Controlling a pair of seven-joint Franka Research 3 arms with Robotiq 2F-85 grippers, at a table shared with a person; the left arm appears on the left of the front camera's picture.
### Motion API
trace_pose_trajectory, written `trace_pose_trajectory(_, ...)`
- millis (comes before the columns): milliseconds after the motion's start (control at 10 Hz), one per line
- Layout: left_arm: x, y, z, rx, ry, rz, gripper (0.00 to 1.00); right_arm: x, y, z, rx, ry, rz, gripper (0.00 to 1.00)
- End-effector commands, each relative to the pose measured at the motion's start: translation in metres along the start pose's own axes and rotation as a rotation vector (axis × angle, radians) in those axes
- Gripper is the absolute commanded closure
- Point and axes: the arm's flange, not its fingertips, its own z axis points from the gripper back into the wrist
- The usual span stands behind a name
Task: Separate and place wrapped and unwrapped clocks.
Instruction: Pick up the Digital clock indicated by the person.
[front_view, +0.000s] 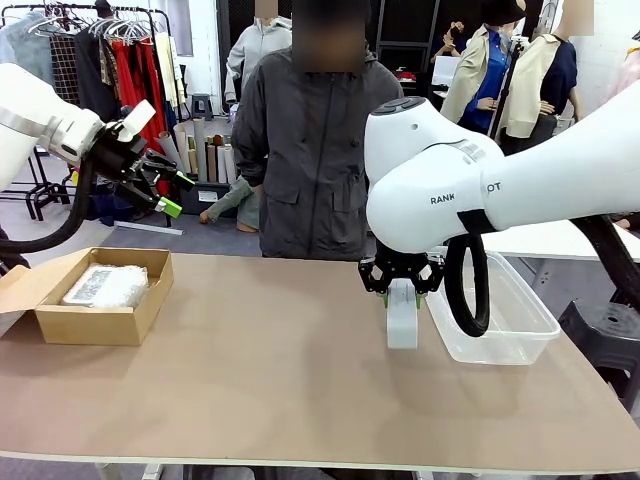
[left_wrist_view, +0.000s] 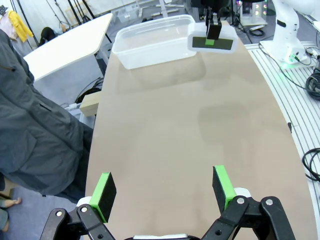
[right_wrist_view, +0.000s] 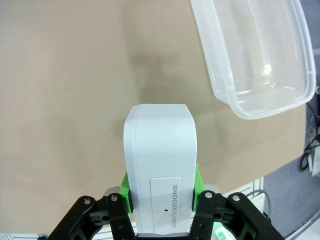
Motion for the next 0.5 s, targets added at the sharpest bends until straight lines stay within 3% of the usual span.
trace_pose_trajectory(0, 0.001, -0.005, 0.0, 0.011, 0.0, -0.004, 0.0, 0.001, -0.001, 0.003, 0.019, 0.005, 0.001, 1.0)
trace_pose_trajectory(200, 0.001, -0.005, 0.0, 0.011, 0.0, -0.004, 0.0, -0.001, -0.001, 0.006, 0.017, -0.016, 0.036, 1.0)
trace_pose_trajectory(400, 0.001, -0.005, 0.0, 0.011, 0.0, -0.004, 0.0, 0.003, -0.005, 0.03, 0.087, 0.055, 0.104, 1.0)
